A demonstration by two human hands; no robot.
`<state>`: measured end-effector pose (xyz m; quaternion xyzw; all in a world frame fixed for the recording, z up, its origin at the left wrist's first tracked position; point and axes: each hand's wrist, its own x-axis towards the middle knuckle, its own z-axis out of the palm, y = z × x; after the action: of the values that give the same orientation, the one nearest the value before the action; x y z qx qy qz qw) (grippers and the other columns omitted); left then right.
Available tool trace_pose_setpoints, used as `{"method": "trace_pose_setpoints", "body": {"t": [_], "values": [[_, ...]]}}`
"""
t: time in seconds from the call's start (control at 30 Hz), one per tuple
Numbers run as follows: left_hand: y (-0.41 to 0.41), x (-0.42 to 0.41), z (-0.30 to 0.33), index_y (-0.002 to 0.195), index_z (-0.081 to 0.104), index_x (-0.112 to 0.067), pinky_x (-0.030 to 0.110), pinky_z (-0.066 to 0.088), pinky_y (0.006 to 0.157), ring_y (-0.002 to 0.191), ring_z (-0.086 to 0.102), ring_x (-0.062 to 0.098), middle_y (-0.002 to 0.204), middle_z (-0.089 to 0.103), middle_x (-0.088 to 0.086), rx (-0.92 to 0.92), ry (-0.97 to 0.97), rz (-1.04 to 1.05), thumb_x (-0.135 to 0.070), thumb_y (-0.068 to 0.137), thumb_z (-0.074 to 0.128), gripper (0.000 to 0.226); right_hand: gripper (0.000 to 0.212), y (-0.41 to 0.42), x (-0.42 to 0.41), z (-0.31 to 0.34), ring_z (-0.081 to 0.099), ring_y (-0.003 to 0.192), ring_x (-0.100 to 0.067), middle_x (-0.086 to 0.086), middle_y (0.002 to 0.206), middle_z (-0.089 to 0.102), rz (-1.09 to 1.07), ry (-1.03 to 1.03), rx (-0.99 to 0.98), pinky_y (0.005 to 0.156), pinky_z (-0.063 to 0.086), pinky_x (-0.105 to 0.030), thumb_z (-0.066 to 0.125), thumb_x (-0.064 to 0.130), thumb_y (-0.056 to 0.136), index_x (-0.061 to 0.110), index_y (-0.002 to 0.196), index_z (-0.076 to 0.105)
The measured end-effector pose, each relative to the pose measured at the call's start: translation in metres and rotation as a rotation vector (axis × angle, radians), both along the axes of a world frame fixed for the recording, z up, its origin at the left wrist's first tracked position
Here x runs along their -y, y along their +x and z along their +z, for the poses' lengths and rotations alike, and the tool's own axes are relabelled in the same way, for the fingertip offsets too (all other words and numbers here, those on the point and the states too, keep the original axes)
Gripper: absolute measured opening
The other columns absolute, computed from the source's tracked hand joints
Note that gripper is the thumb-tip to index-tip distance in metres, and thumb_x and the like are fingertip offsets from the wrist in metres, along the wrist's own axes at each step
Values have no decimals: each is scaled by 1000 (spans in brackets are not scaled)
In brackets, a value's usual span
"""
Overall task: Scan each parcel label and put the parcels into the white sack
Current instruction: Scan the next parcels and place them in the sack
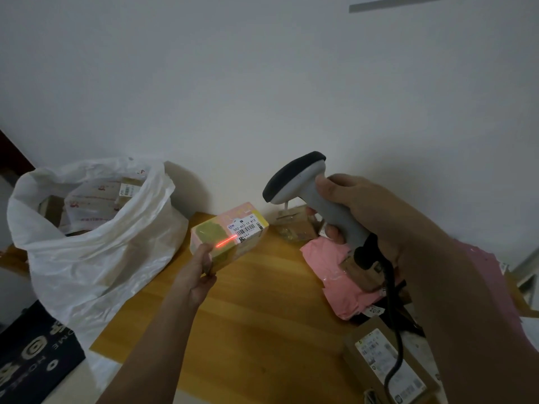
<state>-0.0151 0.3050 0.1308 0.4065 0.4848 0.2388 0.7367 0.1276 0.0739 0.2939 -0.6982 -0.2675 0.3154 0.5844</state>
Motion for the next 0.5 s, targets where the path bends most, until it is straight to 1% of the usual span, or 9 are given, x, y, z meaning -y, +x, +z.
{"method": "trace_pose_setpoints", "body": {"t": [0.1, 0.2, 0.3, 0.37, 0.5], "values": [[1, -1, 0, 145, 38, -10, 44, 30, 116, 132, 41, 32, 146, 42, 16, -17, 11, 4, -29, 91, 63, 63, 40, -1, -1, 7, 48, 44, -16, -17, 96, 66, -9, -22, 61, 40, 40, -25, 47, 38, 100, 1, 112, 57], [0, -3, -1, 143, 42, -10, 44, 32, 115, 130, 44, 31, 144, 44, 16, -31, 6, 25, -31, 89, 65, 62, 40, -1, 0, 11, 48, 44, -16, -16, 94, 66, -19, -21, 37, 41, 41, -24, 48, 40, 100, 2, 111, 58], [0, -6, -2, 142, 42, -7, 42, 33, 114, 129, 44, 31, 145, 44, 15, -34, 0, 36, -33, 88, 65, 64, 40, 1, 0, 14, 47, 44, -16, -20, 104, 66, -9, -30, 26, 39, 42, -22, 49, 40, 99, 3, 111, 57], [-1, -6, -1, 143, 40, -6, 42, 32, 114, 130, 43, 31, 145, 44, 15, -32, -5, 45, -32, 88, 66, 66, 39, 1, -1, 14, 47, 43, -15, -19, 103, 66, -13, -27, 18, 38, 42, -21, 49, 39, 100, 2, 111, 57], [-4, -1, -1, 141, 42, -8, 40, 35, 111, 120, 47, 29, 141, 47, 14, -35, -13, 41, -33, 89, 65, 62, 38, 2, -3, 12, 46, 41, -13, -17, 101, 65, -12, -24, 22, 37, 42, -19, 48, 40, 100, 4, 110, 56]]}}
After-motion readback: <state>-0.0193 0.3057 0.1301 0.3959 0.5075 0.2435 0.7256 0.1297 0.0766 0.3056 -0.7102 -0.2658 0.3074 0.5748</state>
